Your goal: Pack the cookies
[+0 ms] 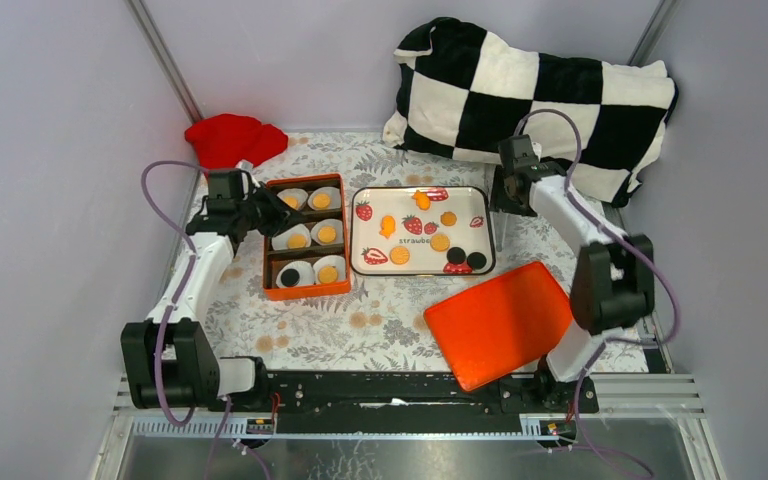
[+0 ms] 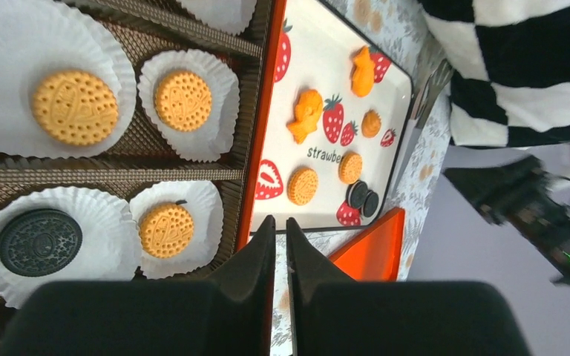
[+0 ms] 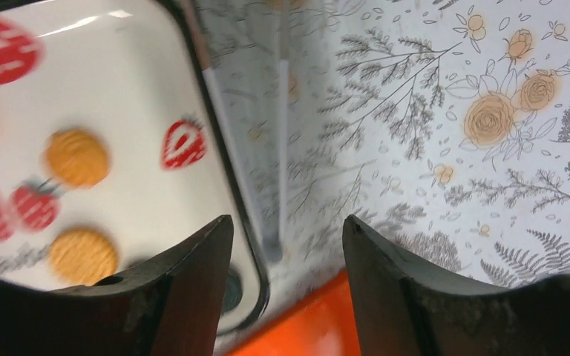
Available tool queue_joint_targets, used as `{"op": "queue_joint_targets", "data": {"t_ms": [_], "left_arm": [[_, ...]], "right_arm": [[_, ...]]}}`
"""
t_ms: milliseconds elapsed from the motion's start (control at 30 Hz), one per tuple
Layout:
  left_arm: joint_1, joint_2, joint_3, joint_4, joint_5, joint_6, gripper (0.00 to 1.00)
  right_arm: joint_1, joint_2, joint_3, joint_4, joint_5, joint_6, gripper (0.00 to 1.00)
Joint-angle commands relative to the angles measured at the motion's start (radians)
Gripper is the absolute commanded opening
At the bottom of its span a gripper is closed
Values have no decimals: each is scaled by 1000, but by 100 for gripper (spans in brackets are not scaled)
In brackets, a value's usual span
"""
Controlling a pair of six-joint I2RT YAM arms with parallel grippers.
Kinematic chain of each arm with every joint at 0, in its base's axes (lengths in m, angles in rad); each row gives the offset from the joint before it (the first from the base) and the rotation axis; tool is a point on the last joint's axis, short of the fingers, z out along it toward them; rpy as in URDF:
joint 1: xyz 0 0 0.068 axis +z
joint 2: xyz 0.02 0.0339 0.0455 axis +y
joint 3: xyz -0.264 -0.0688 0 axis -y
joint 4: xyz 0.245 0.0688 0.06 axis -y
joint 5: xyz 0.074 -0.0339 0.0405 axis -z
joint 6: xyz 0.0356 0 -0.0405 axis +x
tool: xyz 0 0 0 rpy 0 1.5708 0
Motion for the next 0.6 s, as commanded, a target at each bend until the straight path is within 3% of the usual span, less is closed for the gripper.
{"op": "queue_joint_targets", "data": {"t_ms": [0,200,400,567], "left_arm": [[-63,11,-37,46,-86,15,10],[-131,30,-81,21,-140,28,0],[-237,-37,-151,-93,-332,19,0],[-321,-60,-263,-73,-384,-22,0]], "right_arm": [[96,-250,-116,8,-85,8,62],[351,-438,-310,-28,-123,89,59],[392,-619,-450,-38,-210,131,59],[410,-638,-462,-84,-255,103,55]]}}
